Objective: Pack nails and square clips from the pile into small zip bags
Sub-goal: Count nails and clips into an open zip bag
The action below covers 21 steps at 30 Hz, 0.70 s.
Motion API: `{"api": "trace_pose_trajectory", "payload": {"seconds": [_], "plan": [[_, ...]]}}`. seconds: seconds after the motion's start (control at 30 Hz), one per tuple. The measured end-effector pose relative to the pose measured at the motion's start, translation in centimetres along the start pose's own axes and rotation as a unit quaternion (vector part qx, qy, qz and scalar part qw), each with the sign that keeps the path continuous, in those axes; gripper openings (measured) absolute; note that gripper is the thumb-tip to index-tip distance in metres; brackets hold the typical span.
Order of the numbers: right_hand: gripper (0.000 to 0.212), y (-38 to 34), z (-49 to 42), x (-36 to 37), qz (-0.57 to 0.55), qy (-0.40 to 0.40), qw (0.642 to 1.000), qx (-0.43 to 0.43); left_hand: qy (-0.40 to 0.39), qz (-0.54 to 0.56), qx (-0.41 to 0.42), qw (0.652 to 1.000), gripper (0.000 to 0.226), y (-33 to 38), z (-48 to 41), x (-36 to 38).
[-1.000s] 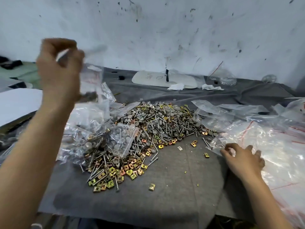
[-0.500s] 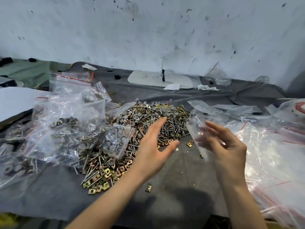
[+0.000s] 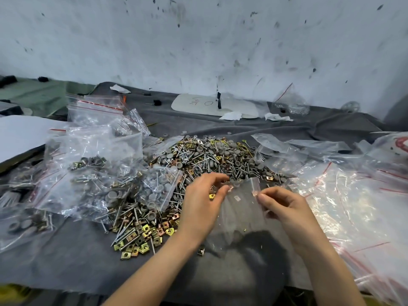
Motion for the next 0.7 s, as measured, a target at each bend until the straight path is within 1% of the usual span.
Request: {"api": "trace_pose_trajectory", "payload": {"seconds": [0.03, 0.07, 0.1, 0.13, 0.17, 0.23, 0.27, 0.33, 0.5, 0.6, 0.7], "plan": [[0.013, 0.1, -0.1, -0.1, 0.001, 0.013, 1.0, -0.003, 0.04, -0.062, 0.026, 0.997, 0.027, 0.4, 0.2, 0.0], [0.012, 0.1, -0.1, -0.1, -0.016, 0.031, 0.999, -0.005, 0.074, -0.092, 0.053, 0.992, 0.032, 0.8, 0.6, 0.2], [0.011, 0.1, -0.1, -0.1, -0.043, 0.051, 0.998, -0.006, 0.087, -0.088, 0.086, 0.989, 0.033, 1.4, 1.1, 0.6], [0.01, 0.1, -0.1, 0.0, -0.07, 0.064, 0.995, -0.009, 0.072, -0.062, 0.118, 0.988, 0.033, 2.0, 1.9, 1.3], [0.01, 0.0, 0.1, 0.2, -0.091, 0.071, 0.993, -0.015, 0.032, -0.028, 0.137, 0.99, 0.035, 2.7, 2.6, 2.0], [0.012, -0.1, 0.4, 0.8, -0.115, 0.07, 0.99, -0.031, -0.04, 0.04, 0.125, 0.991, 0.041, 3.5, 3.8, 3.2], [0.014, -0.2, 0.6, 1.1, -0.12, 0.064, 0.99, -0.035, -0.05, 0.07, 0.11, 0.99, 0.043, 3.6, 4.0, 3.5], [0.015, -0.3, 0.8, 1.7, -0.124, 0.04, 0.991, -0.035, -0.047, 0.109, 0.09, 0.989, 0.044, 3.7, 3.8, 3.6], [0.011, 0.0, 1.0, 2.1, -0.116, 0.041, 0.992, -0.018, -0.076, 0.101, 0.096, 0.987, 0.06, 3.4, 3.7, 3.5], [0.008, 0.2, 1.1, 2.5, -0.115, 0.044, 0.992, -0.01, -0.064, 0.11, 0.089, 0.988, 0.063, 2.8, 3.6, 3.3], [0.002, 0.3, 1.4, 2.9, -0.11, 0.041, 0.993, -0.01, -0.041, 0.123, 0.065, 0.989, 0.066, 2.3, 3.5, 3.1]]}}
Point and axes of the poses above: each hand's wrist, its own z-axis away from the middle knuckle, its own x-axis out of the palm, y = z × x, the point moved 3 cm from there along -z, towards the middle knuckle, and after that the axes turned 4 degrees about -x, right-handed, at the moved point
